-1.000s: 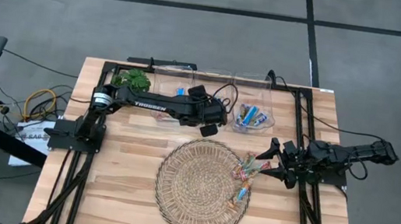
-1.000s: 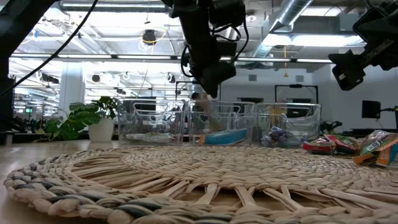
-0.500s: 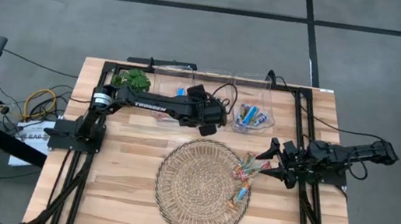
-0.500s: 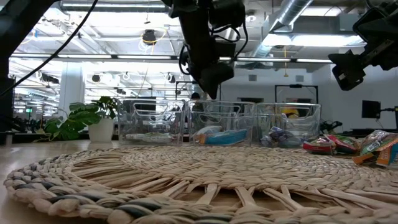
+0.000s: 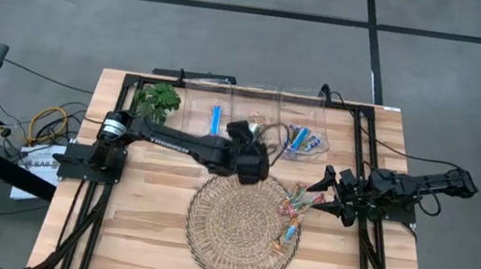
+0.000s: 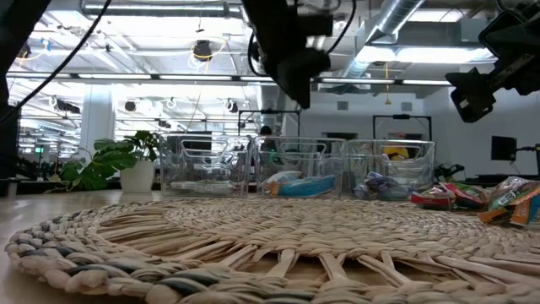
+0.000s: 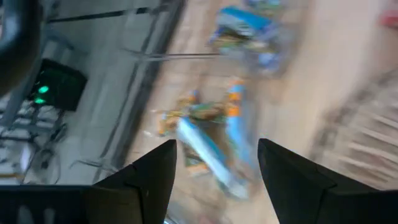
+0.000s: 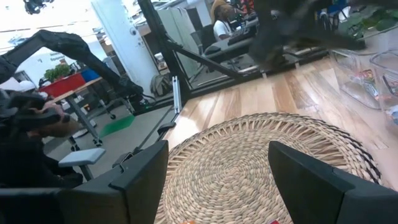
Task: Pick and place Granola Bars by type
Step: Put the yellow granola bar into the middle transparent bin
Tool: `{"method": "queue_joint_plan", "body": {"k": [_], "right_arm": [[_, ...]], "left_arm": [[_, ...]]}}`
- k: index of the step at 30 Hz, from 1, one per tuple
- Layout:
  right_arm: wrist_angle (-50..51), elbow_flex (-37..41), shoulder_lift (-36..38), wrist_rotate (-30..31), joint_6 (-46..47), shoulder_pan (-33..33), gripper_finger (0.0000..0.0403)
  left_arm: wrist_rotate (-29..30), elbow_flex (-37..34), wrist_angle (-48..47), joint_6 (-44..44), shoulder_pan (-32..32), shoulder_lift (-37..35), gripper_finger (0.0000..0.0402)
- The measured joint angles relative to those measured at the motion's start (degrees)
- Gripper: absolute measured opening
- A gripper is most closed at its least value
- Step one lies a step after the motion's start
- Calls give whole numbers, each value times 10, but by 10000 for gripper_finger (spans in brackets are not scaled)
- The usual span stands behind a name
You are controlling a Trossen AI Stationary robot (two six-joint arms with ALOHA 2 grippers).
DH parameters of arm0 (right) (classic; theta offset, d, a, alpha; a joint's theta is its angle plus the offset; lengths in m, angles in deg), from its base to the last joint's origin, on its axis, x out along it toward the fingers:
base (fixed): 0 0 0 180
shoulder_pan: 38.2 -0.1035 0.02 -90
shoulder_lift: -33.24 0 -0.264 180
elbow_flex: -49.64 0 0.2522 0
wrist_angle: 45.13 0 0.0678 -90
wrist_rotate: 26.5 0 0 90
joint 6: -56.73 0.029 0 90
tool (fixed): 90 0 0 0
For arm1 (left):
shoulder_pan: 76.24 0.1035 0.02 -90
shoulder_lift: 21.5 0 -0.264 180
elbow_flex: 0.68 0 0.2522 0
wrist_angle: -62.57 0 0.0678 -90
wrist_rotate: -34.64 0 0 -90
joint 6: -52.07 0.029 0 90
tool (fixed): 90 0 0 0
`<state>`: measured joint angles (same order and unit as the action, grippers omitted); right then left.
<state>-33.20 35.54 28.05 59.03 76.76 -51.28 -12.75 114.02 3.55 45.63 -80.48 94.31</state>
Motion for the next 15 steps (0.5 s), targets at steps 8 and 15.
{"method": "queue_joint_plan", "body": {"k": [8,15], "right_arm": [[1,0,0,0,0,0,271],[1,0,0,0,0,0,271]], "left_arm": [[-108,0,64,83,-87,-5,220],[-302,1,193,166,-113,14,220]]}}
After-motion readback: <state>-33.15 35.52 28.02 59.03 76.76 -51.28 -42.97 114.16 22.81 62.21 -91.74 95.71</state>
